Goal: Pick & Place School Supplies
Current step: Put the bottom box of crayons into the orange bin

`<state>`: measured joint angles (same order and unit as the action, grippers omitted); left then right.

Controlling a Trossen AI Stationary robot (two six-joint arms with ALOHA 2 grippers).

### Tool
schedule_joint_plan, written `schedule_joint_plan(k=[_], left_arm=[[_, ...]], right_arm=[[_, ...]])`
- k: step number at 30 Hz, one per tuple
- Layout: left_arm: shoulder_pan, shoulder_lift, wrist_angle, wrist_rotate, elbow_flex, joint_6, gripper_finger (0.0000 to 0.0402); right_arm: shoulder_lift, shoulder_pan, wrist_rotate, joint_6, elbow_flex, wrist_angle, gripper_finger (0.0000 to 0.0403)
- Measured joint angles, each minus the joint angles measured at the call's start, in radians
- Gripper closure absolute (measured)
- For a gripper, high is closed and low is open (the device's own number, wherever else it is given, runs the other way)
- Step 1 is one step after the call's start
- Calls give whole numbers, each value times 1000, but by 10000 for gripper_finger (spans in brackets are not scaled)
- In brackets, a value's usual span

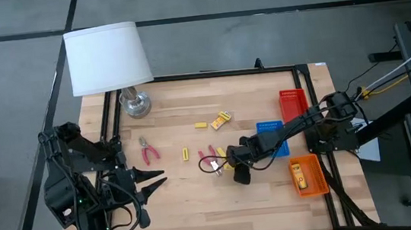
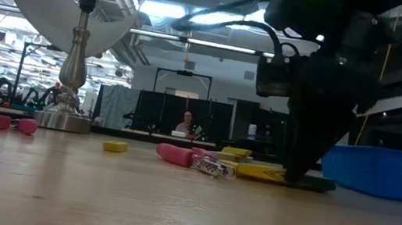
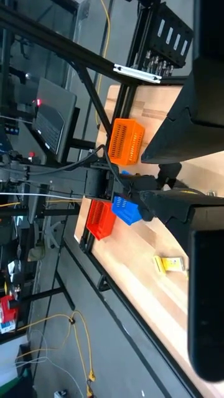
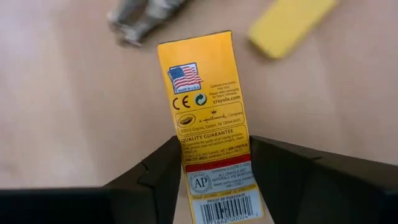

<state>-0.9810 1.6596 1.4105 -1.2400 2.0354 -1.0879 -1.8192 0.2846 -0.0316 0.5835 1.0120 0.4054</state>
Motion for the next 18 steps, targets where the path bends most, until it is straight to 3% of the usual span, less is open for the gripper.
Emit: schedule_joint_plan(k=[5,12,18], left_arm=[[0,0,1,0,0,2,324],[0,0,6,-3,0,27,324],[0,0,9,-11,0,49,324]], right_arm=[[49,26,-100,101,-2,-35,216],[140,142,-122,303,-1,25,220],[241,314,-37,626,0,216,226]])
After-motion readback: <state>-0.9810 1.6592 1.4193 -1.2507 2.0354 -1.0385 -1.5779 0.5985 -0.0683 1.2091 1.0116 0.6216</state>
